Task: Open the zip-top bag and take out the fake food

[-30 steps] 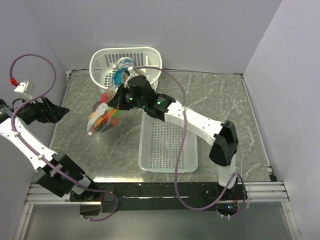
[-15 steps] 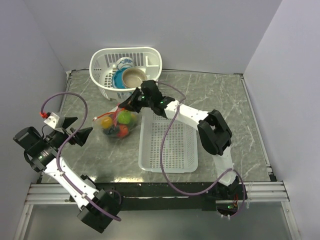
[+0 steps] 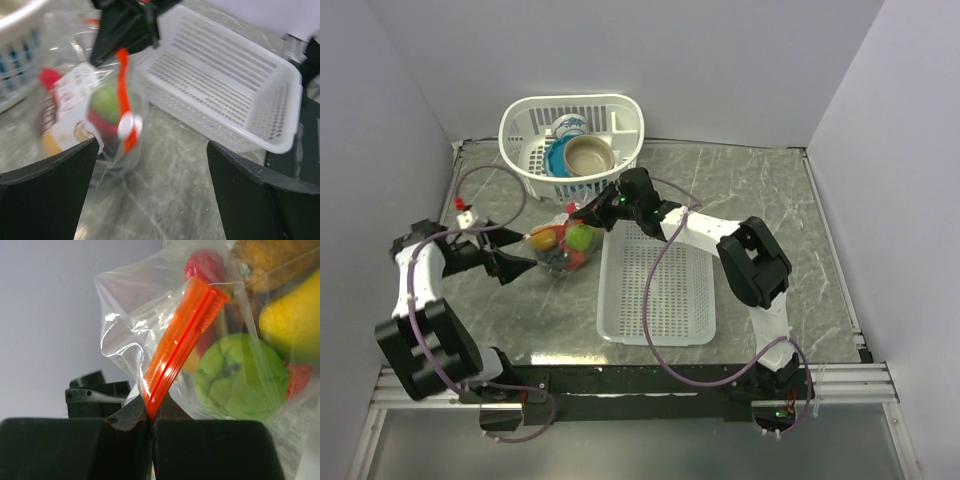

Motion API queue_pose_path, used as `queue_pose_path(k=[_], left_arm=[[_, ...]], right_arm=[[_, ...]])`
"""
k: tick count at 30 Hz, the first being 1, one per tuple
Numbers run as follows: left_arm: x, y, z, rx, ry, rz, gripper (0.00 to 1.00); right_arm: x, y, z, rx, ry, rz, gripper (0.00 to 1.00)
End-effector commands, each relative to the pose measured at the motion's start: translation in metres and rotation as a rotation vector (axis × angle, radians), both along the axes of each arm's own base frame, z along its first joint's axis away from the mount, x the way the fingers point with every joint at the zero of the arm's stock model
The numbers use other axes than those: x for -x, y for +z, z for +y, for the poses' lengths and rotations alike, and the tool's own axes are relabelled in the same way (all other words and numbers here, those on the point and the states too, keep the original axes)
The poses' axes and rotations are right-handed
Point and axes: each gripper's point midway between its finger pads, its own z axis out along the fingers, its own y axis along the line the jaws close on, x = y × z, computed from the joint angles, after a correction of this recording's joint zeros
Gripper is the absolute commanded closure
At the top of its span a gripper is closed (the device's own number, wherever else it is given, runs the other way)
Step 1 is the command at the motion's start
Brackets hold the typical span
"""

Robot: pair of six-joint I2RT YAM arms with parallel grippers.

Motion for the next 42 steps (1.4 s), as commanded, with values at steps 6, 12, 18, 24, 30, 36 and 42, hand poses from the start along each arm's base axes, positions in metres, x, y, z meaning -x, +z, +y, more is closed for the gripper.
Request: queue_pose_path(k=[6,12,18,24,30,36,42], left_arm=[[-0.001,0.041,-0.042,0.149,-0.137,-0.21,0.03],[-0.008,0.035,-0.04,0.11,-0.133,-0.28,0.01],[-0.018,0.035,-0.036,0.08,-0.134,-0.344,0.01],[-0.029,0.046,-0.035,0.05,-0.146,-0.415,0.1],[-0.035,0.043,-0.036,0.047,-0.158,-0.417,0.47],[-0.032,0.026,-0.036,0.036,-0.162,-0.383,0.61],[-0.028,0.026,-0.037,0.02,-0.164,-0.4,0.7]], right_arm=[[-0.001,0.056,-0.019,-0.118,0.027,-0.083,1.0],[-0.005,0.074,-0.021,-0.139,0.034,-0.101,1.0],[-0.002,0.081,-0.021,-0.131,0.042,-0.114,1.0],[0.005,0.082,-0.017,-0.108,0.057,-0.13,1.0],[0.009,0.09,-0.019,-0.103,0.06,-0.145,1.0],[0.01,0.1,-0.02,-0.106,0.062,-0.16,1.0],[0.01,0.105,-0.02,-0.107,0.063,-0.169,1.0]])
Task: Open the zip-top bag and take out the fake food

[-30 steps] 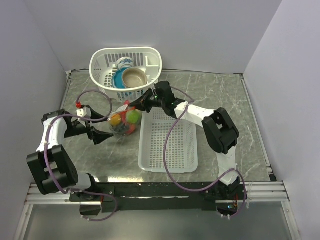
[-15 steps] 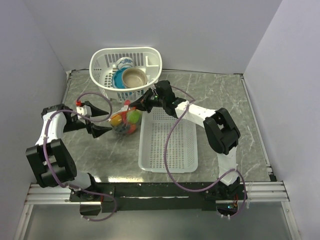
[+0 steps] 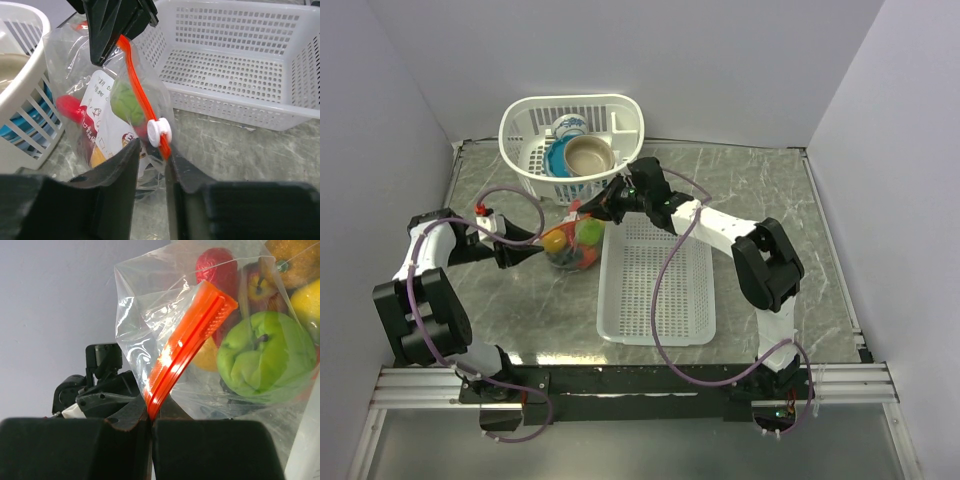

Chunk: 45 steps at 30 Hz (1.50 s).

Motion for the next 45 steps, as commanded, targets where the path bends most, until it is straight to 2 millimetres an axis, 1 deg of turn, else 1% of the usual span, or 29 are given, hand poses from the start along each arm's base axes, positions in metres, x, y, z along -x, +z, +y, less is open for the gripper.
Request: queue_pose_path(k=[1,2,3,4,8,9,10,12,13,14,15,16,17,18,19,20,21,22,23,26,27,29,30,31,32,34,36,40,45], left_arm=[[-0.006,0.041,-0.006,0.16,0.038,-0.103,0.75],[-0.007,0.042,-0.006,0.154,0.036,-0.107,0.81],[-0.007,0.043,-0.006,0.153,0.034,-0.1,0.95],[-0.01,0.047,-0.004,0.148,0.036,-0.102,0.99],[-0.019,0.061,0.008,0.176,0.072,-0.075,0.99],[-0.019,0.065,0.012,0.175,0.081,-0.078,0.99],[-0.022,0.069,0.018,0.167,0.1,-0.091,0.99],[-0.022,0.074,0.025,0.16,0.12,-0.071,0.99],[-0.025,0.078,0.032,0.151,0.139,-0.073,0.99],[-0.024,0.078,0.035,0.13,0.145,-0.067,0.99],[-0.023,0.079,0.037,0.119,0.152,-0.063,0.99],[-0.022,0.078,0.039,0.107,0.159,-0.059,0.99],[-0.019,0.076,0.039,0.084,0.158,-0.055,0.99],[-0.017,0.074,0.038,0.082,0.159,-0.043,0.99],[-0.015,0.073,0.037,0.081,0.157,-0.041,0.99],[-0.013,0.075,0.035,0.084,0.156,-0.039,0.99],[-0.011,0.075,0.032,0.087,0.15,-0.031,0.99],[-0.01,0.075,0.03,0.087,0.143,-0.026,0.99],[-0.009,0.076,0.028,0.097,0.137,-0.001,0.99],[-0.008,0.085,0.015,0.115,0.093,0.074,0.99],[-0.009,0.095,0.008,0.101,0.064,0.08,0.99],[-0.008,0.104,0.002,0.138,0.051,0.192,0.99],[-0.009,0.116,-0.003,0.139,0.033,0.201,0.99],[-0.011,0.118,-0.004,0.141,0.03,0.246,0.99],[-0.01,0.121,-0.006,0.156,0.032,0.324,0.99],[-0.014,0.131,-0.009,0.145,0.028,0.353,0.99],[-0.013,0.136,-0.012,0.14,0.021,0.377,0.98],[-0.005,0.128,-0.026,0.067,-0.006,0.382,0.98],[0.016,0.096,-0.052,-0.08,-0.077,0.431,0.98]], right_arm=[[0.005,0.075,0.002,-0.107,0.02,-0.14,1.0],[0.006,0.075,0.002,-0.106,0.022,-0.143,1.0],[0.007,0.075,0.002,-0.105,0.025,-0.147,1.0],[0.009,0.075,0.002,-0.107,0.034,-0.152,1.0],[0.013,0.08,0.001,-0.093,0.082,-0.226,0.97],[0.014,0.085,-0.001,-0.092,0.093,-0.262,0.86],[0.016,0.083,-0.002,-0.061,0.115,-0.317,0.79],[0.013,0.093,-0.011,-0.023,0.126,-0.4,0.64],[0.012,0.084,-0.018,0.048,0.151,-0.455,0.6],[0.003,0.099,-0.03,0.095,0.114,-0.526,0.56],[0.004,0.094,-0.038,0.162,0.123,-0.549,0.47],[-0.002,0.099,-0.049,0.241,0.131,-0.686,0.43],[0.003,0.122,-0.06,0.275,0.111,-0.793,0.35],[0.002,0.132,-0.063,0.321,0.078,-0.895,0.13],[0.006,0.142,-0.067,0.389,0.098,-1.066,0.0],[0.018,0.151,-0.075,0.418,0.091,-1.167,0.0],[0.028,0.17,-0.067,0.427,0.05,-1.301,0.0],[0.032,0.176,-0.069,0.483,0.062,-1.439,0.0],[0.039,0.178,-0.069,0.491,0.063,-1.497,0.0],[0.056,0.193,-0.048,0.461,0.15,-1.696,0.0],[0.06,0.198,-0.044,0.452,0.154,-1.743,0.0],[0.07,0.202,-0.031,0.448,0.208,-1.834,0.0],[0.074,0.197,-0.027,0.448,0.259,-1.843,0.0],[0.082,0.206,-0.02,0.428,0.293,-1.892,0.0],[0.084,0.2,-0.014,0.425,0.333,-1.901,0.0],[0.088,0.193,-0.01,0.446,0.4,-1.935,0.0],[0.086,0.182,-0.006,0.469,0.445,-1.936,0.07],[0.086,0.181,0.0,0.456,0.458,-1.964,0.16],[0.092,0.18,0.012,0.392,0.494,-2.028,0.2]])
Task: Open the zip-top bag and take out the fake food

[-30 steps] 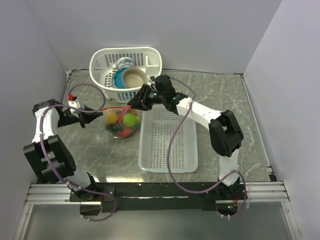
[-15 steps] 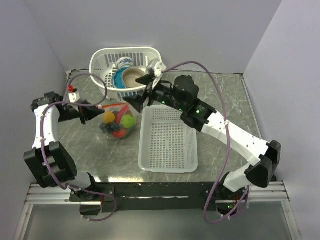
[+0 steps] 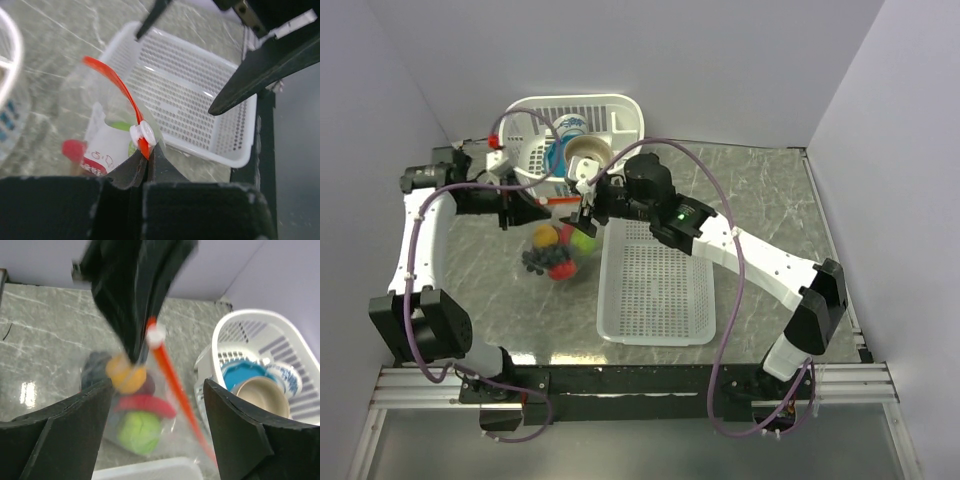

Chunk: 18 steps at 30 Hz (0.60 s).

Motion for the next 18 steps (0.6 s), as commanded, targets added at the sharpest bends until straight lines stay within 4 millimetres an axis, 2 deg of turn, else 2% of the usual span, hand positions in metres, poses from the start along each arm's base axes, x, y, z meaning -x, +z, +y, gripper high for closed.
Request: queue_pose_path(k=[1,2,5,6,7,8,9,10,13,18], left_arm=[[0.029,-0.014,-0.022,-0.083,-0.075,0.051,0.97],[0.034,-0.022,-0.026,-0.113,-0.096,0.06,0.98],[0.043,-0.031,-0.026,-0.155,-0.11,0.031,0.98],[0.045,-0.03,-0.025,-0.164,-0.11,0.011,0.98],[0.046,-0.031,-0.024,-0.173,-0.113,-0.003,0.98],[0.047,-0.031,-0.023,-0.183,-0.112,-0.011,0.98],[0.048,-0.032,-0.023,-0.194,-0.112,-0.017,0.98],[0.048,-0.033,-0.022,-0.2,-0.11,-0.025,0.98],[0.048,-0.034,-0.02,-0.219,-0.107,-0.034,0.98],[0.051,-0.037,-0.019,-0.234,-0.109,-0.044,0.99]], right_arm=[[0.01,0.035,0.014,-0.062,0.109,-0.129,0.22],[0.01,0.032,0.016,-0.05,0.132,-0.16,0.25],[0.013,0.019,0.024,-0.008,0.19,-0.176,0.31],[0.013,0.025,0.025,-0.006,0.202,-0.183,0.35],[0.011,0.015,0.028,0.021,0.215,-0.169,0.45],[0.014,0.003,0.027,0.062,0.238,-0.138,0.5],[0.015,0.008,0.027,0.058,0.265,-0.136,0.55],[0.014,0.002,0.027,0.072,0.274,-0.113,0.57],[0.013,-0.009,0.021,0.075,0.273,-0.081,0.56],[0.017,-0.011,0.017,0.05,0.297,-0.073,0.52]])
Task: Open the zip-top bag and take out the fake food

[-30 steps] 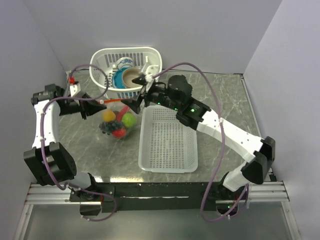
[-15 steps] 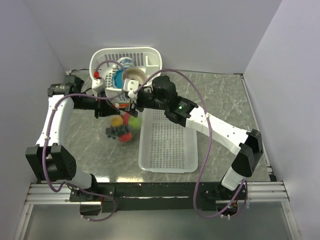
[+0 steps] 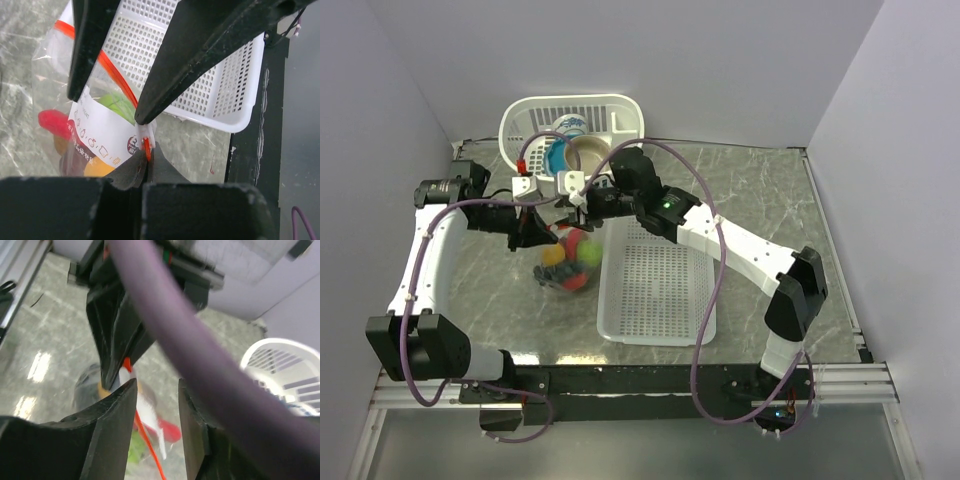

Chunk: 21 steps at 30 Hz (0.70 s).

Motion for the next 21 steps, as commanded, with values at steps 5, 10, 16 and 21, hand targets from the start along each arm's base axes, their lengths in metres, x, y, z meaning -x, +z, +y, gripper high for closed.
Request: queue_pose_path(k=[5,10,16,21], left_arm=[[0.011,0.001,0.0,-0.016,-0.025,-0.035,0.99],[0.01,0.001,0.0,-0.016,-0.028,-0.042,0.99],[0.011,0.003,0.0,-0.017,-0.03,-0.054,0.99],[0.01,0.004,-0.001,-0.009,-0.034,-0.057,0.99]], right_arm=[[0.012,0.013,-0.005,-0.018,0.074,0.018,0.47],[0.018,0.012,-0.004,-0.011,0.144,0.079,0.43],[0.018,0.009,-0.004,-0.009,0.185,0.153,0.45],[0.016,0.006,0.002,-0.017,0.19,0.195,0.49]])
